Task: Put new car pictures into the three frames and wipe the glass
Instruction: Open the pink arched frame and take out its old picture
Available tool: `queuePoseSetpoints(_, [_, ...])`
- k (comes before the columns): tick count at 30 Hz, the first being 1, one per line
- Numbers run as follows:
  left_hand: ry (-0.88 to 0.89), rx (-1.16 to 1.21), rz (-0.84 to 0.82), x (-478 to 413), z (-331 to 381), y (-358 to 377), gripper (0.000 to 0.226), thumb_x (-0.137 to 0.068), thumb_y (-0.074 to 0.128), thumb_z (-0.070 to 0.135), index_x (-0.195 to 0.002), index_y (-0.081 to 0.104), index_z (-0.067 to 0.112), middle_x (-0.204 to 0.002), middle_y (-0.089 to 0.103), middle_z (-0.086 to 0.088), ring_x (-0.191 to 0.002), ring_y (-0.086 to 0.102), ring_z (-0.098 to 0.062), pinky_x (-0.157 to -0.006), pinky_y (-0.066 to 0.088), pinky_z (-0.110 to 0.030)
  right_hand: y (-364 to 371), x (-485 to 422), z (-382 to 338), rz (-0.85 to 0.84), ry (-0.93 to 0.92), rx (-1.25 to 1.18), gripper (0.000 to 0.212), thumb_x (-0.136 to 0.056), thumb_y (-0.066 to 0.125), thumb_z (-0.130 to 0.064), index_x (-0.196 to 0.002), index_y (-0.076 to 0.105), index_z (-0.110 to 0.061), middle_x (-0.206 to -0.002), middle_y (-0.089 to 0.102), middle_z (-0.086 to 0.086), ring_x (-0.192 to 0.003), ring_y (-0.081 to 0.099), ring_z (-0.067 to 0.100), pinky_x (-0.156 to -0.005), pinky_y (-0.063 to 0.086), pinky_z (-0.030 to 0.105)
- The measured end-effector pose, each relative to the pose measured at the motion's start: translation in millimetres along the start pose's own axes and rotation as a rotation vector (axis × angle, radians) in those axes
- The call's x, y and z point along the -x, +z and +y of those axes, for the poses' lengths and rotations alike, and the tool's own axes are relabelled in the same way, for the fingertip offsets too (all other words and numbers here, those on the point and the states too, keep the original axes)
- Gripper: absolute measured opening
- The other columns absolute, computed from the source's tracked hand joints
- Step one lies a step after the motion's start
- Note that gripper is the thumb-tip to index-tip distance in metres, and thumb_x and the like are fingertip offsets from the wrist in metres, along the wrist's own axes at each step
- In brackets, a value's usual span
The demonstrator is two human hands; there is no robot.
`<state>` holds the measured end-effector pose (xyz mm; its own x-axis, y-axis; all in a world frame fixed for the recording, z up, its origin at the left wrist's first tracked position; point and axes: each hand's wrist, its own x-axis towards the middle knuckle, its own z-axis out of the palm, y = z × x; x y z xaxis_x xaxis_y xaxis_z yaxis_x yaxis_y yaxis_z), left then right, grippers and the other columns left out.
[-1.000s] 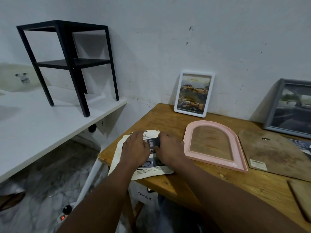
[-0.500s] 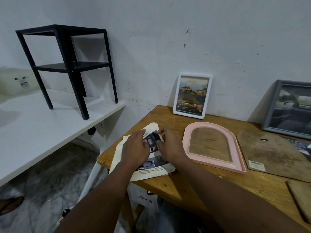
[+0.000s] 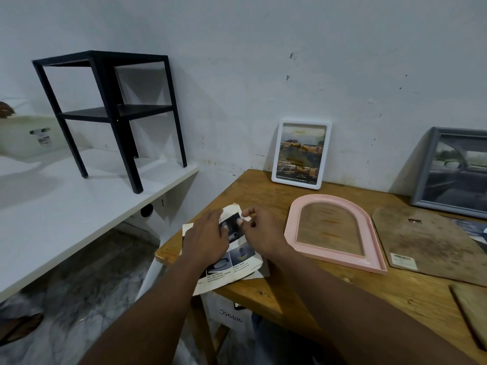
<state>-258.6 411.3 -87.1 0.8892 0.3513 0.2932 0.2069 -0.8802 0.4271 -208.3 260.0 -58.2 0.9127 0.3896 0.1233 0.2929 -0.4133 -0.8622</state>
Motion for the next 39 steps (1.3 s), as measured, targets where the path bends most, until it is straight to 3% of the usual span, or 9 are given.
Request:
queuePoseSetpoints(4, [-0.008, -0.057, -0.058, 4.4, -17.0, 3.4, 0.051, -0.102, 0.053, 0.036, -0.150, 0.044, 0.021, -0.154, 0.049, -0.003, -0.134, 0.051, -0.023, -0.109, 0.042, -0.040, 7.7, 0.4, 4.6, -0.008, -0.039, 0.168, 0.032, -0.100, 0.054, -0.013, -0.128, 0.052, -0.027, -0.122, 0.064, 0.003, -0.096, 0.062, 0.015, -0.061, 0.049, 0.018])
queuePoseSetpoints(7, [0.000, -0.089, -0.033, 7.1, -20.0, 8.1, 0.052, -0.102, 0.050, 0.041, -0.150, 0.044, 0.022, -0.154, 0.049, -0.002, -0.135, 0.050, -0.022, -0.112, 0.040, -0.041, 6.4, -3.5, 9.5, -0.022, -0.017, 0.292, 0.053, -0.090, 0.068, -0.008, -0.135, 0.046, -0.027, -0.132, 0.060, 0.003, -0.114, 0.058, 0.022, -0.083, 0.059, 0.036])
queuePoseSetpoints(10, [0.006, -0.083, -0.013, 6.6, -21.1, 8.7, 0.053, -0.101, 0.050, 0.041, -0.150, 0.044, 0.021, -0.153, 0.050, -0.002, -0.135, 0.049, -0.023, -0.113, 0.039, -0.042, 8.1, -8.8, 9.6, -0.025, 0.011, 0.430, 0.064, -0.086, 0.074, -0.014, -0.139, 0.041, -0.025, -0.140, 0.055, 0.005, -0.128, 0.048, 0.028, -0.097, 0.052, 0.045])
queuePoseSetpoints(16, [-0.002, -0.074, 0.002, 9.4, -19.5, 10.4, 0.054, -0.102, 0.049, 0.042, -0.152, 0.042, 0.022, -0.155, 0.047, -0.001, -0.138, 0.047, -0.022, -0.115, 0.037, -0.041, 16.2, -18.3, 2.3, 0.047, 0.050, 0.544, 0.058, -0.083, 0.078, -0.018, -0.132, 0.046, -0.022, -0.127, 0.062, 0.008, -0.116, 0.055, 0.031, -0.090, 0.055, 0.047])
queuePoseSetpoints(24, [-0.005, -0.115, -0.004, 8.1, -18.8, 12.8, 0.053, -0.103, 0.047, 0.045, -0.151, 0.041, 0.025, -0.155, 0.046, 0.002, -0.137, 0.047, -0.020, -0.114, 0.039, -0.041, 22.1, -15.4, -0.9, 0.133, 0.073, 0.496, 0.054, -0.082, 0.078, -0.015, -0.128, 0.050, -0.024, -0.120, 0.064, 0.006, -0.106, 0.060, 0.026, -0.081, 0.058, 0.041])
queuePoseSetpoints(29, [0.029, -0.126, -0.039, 5.5, -26.5, 8.8, 0.051, -0.103, 0.045, 0.047, -0.149, 0.044, 0.025, -0.153, 0.048, 0.002, -0.134, 0.049, -0.020, -0.112, 0.042, -0.040, 17.7, -22.0, 3.3, 0.085, 0.033, 0.503, 0.051, -0.086, 0.074, -0.023, -0.129, 0.046, -0.023, -0.128, 0.061, 0.005, -0.119, 0.052, 0.029, -0.096, 0.049, 0.046])
queuePoseSetpoints(36, [0.074, -0.216, -0.199, -12.5, -27.4, 0.7, 0.054, -0.103, 0.044, 0.043, -0.154, 0.038, 0.026, -0.158, 0.040, -0.004, -0.137, 0.045, -0.026, -0.111, 0.041, -0.045, 23.6, -19.7, 1.4, 0.065, -0.009, 0.580, 0.056, -0.085, 0.076, -0.021, -0.132, 0.047, -0.022, -0.126, 0.062, 0.007, -0.115, 0.056, 0.028, -0.093, 0.052, 0.045])
queuePoseSetpoints(39, [0.039, -0.222, -0.265, -14.6, -17.8, -0.1, 0.057, -0.103, 0.045, 0.039, -0.158, 0.031, 0.029, -0.161, 0.032, -0.009, -0.142, 0.037, -0.030, -0.116, 0.033, -0.050, 25.4, -17.1, -2.0, 0.083, -0.010, 0.582, 0.058, -0.084, 0.077, -0.020, -0.134, 0.046, -0.022, -0.125, 0.063, 0.007, -0.113, 0.058, 0.027, -0.090, 0.054, 0.043])
